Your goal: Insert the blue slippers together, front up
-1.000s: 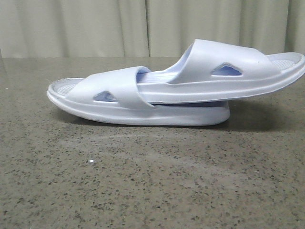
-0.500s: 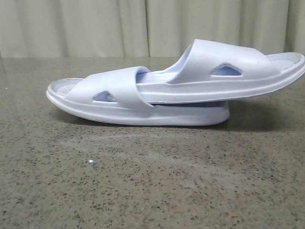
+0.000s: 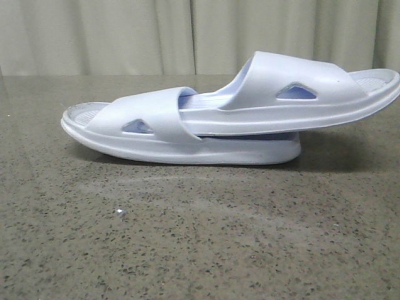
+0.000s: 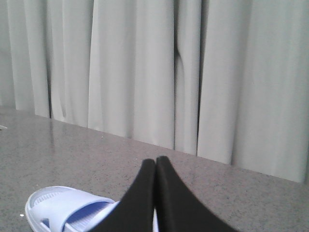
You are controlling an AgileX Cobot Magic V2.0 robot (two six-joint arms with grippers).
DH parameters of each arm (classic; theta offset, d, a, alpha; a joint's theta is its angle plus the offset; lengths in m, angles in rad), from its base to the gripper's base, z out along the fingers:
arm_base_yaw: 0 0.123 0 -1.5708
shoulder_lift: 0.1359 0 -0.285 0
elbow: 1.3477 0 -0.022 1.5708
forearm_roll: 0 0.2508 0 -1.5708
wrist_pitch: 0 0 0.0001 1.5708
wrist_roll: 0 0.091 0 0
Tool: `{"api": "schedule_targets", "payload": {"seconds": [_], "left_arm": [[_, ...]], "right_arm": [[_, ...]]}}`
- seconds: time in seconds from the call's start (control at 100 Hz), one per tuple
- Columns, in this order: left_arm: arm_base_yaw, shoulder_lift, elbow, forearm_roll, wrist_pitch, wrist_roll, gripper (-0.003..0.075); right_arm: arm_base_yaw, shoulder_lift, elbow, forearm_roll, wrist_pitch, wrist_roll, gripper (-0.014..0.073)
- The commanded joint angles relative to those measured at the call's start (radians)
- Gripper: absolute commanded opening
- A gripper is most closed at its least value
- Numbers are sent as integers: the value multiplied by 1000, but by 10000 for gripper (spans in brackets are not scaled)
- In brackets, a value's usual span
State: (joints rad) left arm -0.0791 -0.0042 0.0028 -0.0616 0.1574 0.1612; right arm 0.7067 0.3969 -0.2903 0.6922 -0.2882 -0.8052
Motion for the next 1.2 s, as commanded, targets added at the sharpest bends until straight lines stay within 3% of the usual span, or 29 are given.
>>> {"api": "schedule_targets", "payload": {"seconds": [0.0,0.14,0.33,0.4,0.74,1.19], "left_arm": [[0,-29,9,-3,-80,-11,16],[0,-29,9,-3,-80,-11,16],[0,-29,9,-3,-80,-11,16],[0,-29,9,-3,-80,-11,16],[0,-29,9,-3,-80,-11,16],[0,-29,9,-3,-80,-11,16]], "right_arm": [[-70,-11,-26,-157,15,120,-107],[-188,-62,-24,-383,135,340,-107],[-356,-188,22,-714,237,743,-107],[-415,-243,45,-780,282,842,-107],[-620,-429,182,-784,345,904,-107],[-632,-429,305,-782,256,904,-107]]}}
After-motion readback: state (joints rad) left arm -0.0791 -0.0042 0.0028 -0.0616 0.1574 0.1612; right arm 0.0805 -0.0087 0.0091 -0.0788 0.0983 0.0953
